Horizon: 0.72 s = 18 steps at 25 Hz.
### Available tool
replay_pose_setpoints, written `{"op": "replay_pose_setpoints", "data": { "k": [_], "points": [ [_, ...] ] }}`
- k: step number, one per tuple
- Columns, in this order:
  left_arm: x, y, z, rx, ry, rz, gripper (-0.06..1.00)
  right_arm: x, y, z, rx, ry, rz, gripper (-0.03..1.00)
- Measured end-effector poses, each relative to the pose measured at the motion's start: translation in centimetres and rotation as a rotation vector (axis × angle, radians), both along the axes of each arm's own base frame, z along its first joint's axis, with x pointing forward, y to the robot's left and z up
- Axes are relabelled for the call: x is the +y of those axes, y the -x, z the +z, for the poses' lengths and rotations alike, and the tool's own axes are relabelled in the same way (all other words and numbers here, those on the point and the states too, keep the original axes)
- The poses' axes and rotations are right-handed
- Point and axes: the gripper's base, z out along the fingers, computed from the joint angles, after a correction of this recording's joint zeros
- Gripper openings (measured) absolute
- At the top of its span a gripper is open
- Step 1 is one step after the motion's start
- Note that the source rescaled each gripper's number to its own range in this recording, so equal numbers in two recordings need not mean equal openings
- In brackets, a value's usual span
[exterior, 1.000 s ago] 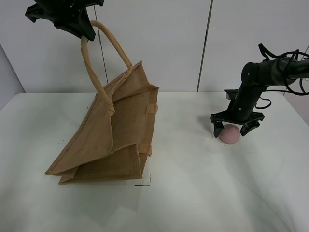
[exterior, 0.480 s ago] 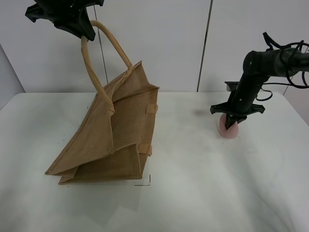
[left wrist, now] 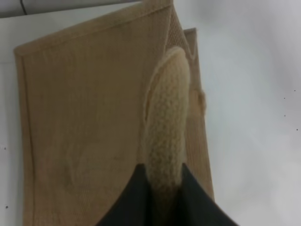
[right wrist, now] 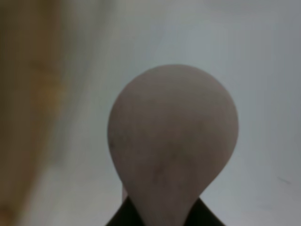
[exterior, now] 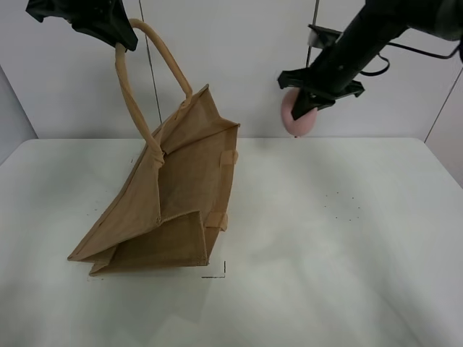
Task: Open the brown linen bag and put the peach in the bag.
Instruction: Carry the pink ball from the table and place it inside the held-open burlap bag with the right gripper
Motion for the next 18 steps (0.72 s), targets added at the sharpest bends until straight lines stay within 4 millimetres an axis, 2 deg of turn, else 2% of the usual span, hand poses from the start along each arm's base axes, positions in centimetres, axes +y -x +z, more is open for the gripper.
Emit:
{"op": "replay_pose_setpoints", "data": {
  "k": [6, 9, 11, 14, 18],
  "points": [
    [0.0, 0.1, 0.2, -0.004, 0.002, 0.0, 0.0, 8.7, 2.6, 0.9, -0.086, -0.142, 0.208, 0.0],
    [0.0, 0.1, 0.2, -0.004, 0.002, 0.0, 0.0, 12.0, 3.5, 0.9, -0.144, -0.18, 0.259, 0.0],
    [0.0, 0.1, 0.2, -0.004, 0.002, 0.0, 0.0, 13.5, 3.7, 0.0, -0.156, -0.198, 0.278, 0.0],
    [0.0, 0.1, 0.2, -0.004, 0.002, 0.0, 0.0, 15.2, 3.3, -2.4, -0.131, -0.228, 0.311, 0.0],
    [0.0, 0.1, 0.2, -0.004, 0.001, 0.0, 0.0, 16.5, 2.3, -5.9, -0.126, -0.261, 0.36, 0.0]
  ]
}}
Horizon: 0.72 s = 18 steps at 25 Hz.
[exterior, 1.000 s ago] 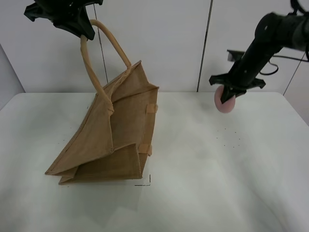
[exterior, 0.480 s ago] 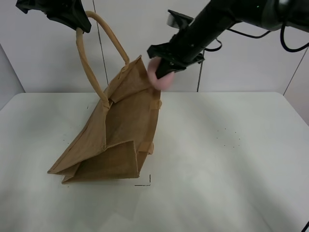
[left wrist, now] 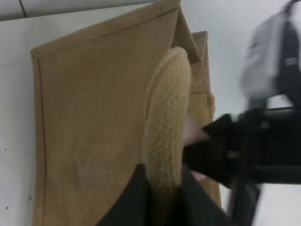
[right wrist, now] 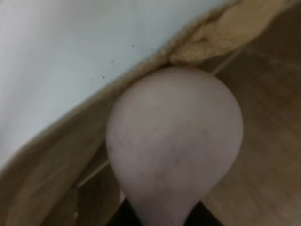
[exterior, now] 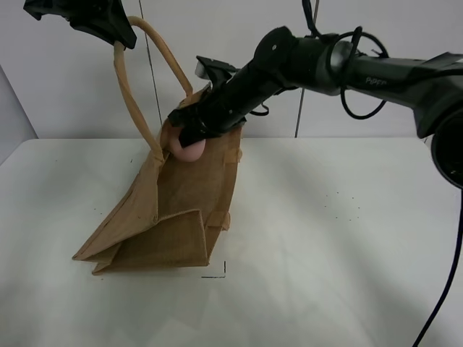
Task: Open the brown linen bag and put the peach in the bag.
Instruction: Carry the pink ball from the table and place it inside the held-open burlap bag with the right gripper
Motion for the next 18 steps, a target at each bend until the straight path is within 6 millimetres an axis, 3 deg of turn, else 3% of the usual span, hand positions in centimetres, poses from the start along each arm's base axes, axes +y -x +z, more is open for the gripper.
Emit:
{"op": "replay_pose_setpoints", "data": {
  "k": [12, 18],
  "points": [
    [0.0, 0.0, 0.0, -0.002, -0.003, -0.004, 0.0, 1.6, -1.3, -7.7, 0.059, -0.045, 0.056, 0.0],
    [0.0, 0.0, 0.0, -0.002, -0.003, -0.004, 0.0, 1.7, -1.6, -9.0, 0.068, -0.044, 0.032, 0.0]
  ]
}}
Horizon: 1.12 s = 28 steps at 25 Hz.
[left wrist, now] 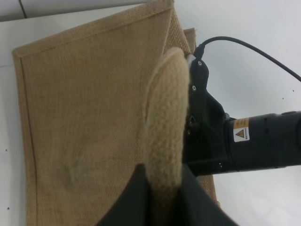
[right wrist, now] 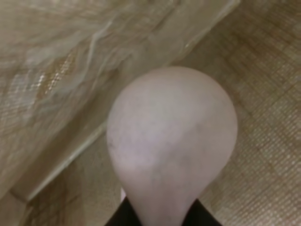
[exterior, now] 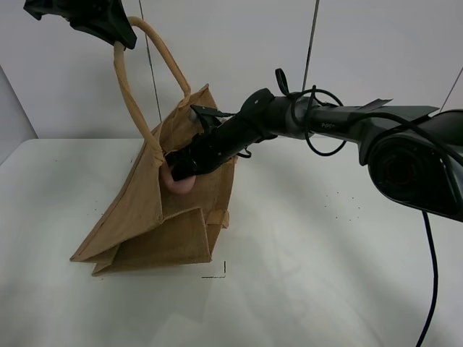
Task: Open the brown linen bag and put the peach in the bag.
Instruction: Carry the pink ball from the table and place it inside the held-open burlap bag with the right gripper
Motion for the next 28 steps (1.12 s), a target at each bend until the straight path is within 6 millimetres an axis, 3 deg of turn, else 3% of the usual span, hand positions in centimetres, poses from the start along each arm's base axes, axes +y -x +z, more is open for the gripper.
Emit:
{"op": "replay_pose_setpoints", "data": {
  "k": [6, 8, 9, 10, 12, 14, 15, 18, 21, 28],
  "points": [
    [0.0, 0.0, 0.0, 0.0, 0.0, 0.0, 0.0, 0.4, 0.1, -0.1, -0.031, 0.003, 0.01, 0.0],
    [0.0, 0.0, 0.0, 0.0, 0.0, 0.0, 0.0, 0.9, 0.5, -0.1, -0.033, 0.006, 0.023, 0.07],
    [0.0, 0.0, 0.0, 0.0, 0.0, 0.0, 0.0, 1.2, 0.7, -0.1, -0.038, 0.014, 0.036, 0.15],
    [0.0, 0.0, 0.0, 0.0, 0.0, 0.0, 0.0, 1.5, 1.0, -0.2, -0.045, 0.024, 0.049, 0.3],
    [0.0, 0.0, 0.0, 0.0, 0.0, 0.0, 0.0, 2.0, 1.5, -0.3, -0.06, 0.047, 0.078, 0.68],
    [0.0, 0.0, 0.0, 0.0, 0.0, 0.0, 0.0, 2.3, 1.9, -0.4, -0.072, 0.071, 0.101, 0.88],
    [0.0, 0.0, 0.0, 0.0, 0.0, 0.0, 0.0, 2.4, 2.0, -0.5, -0.07, 0.078, 0.105, 0.93],
    [0.0, 0.0, 0.0, 0.0, 0.0, 0.0, 0.0, 2.3, 2.1, -0.3, -0.071, 0.105, 0.102, 0.98],
    [0.0, 0.0, 0.0, 0.0, 0.0, 0.0, 0.0, 1.8, 2.3, 1.2, -0.1, 0.147, 0.125, 1.0],
    [0.0, 0.0, 0.0, 0.0, 0.0, 0.0, 0.0, -0.2, 3.5, 7.6, -0.166, 0.262, 0.14, 1.0]
  ]
}}
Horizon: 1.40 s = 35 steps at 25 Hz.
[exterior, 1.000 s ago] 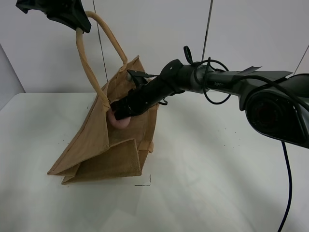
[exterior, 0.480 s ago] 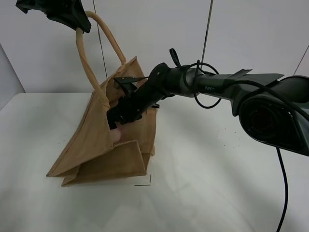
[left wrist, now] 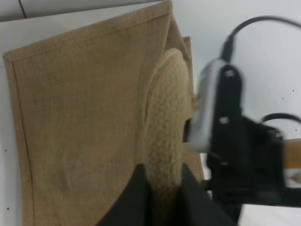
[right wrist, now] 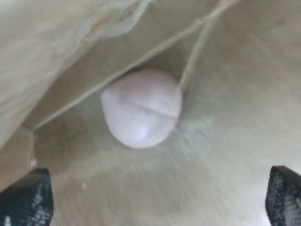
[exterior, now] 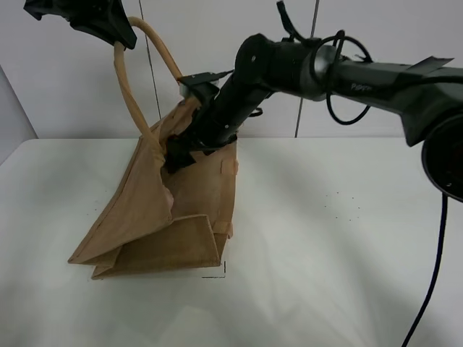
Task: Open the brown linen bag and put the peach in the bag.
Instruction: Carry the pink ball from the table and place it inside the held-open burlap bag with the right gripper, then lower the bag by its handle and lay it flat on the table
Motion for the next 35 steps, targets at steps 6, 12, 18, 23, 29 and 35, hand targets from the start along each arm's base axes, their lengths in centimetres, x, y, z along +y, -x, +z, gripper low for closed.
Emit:
{"op": "replay_pose_setpoints", "data": {
  "k": [6, 12, 18, 23, 29, 35],
  "points": [
    [0.0, 0.0, 0.0, 0.0, 0.0, 0.0, 0.0, -2.5, 0.5, 2.3, 0.061, 0.139, -0.138, 1.0],
    [0.0, 0.0, 0.0, 0.0, 0.0, 0.0, 0.0, -5.7, -0.6, 1.7, 0.15, 0.266, -0.34, 1.0],
    [0.0, 0.0, 0.0, 0.0, 0.0, 0.0, 0.0, -13.8, -4.3, 1.6, 0.192, 0.301, -0.532, 1.0],
    [0.0, 0.0, 0.0, 0.0, 0.0, 0.0, 0.0, -22.4, -6.4, 1.5, 0.24, 0.33, -0.708, 1.0],
    [0.0, 0.0, 0.0, 0.0, 0.0, 0.0, 0.0, -27.7, -6.9, 1.5, 0.272, 0.334, -0.803, 1.0],
    [0.0, 0.0, 0.0, 0.0, 0.0, 0.0, 0.0, -29.2, -6.7, 1.9, 0.273, 0.328, -0.833, 1.0]
  ]
}}
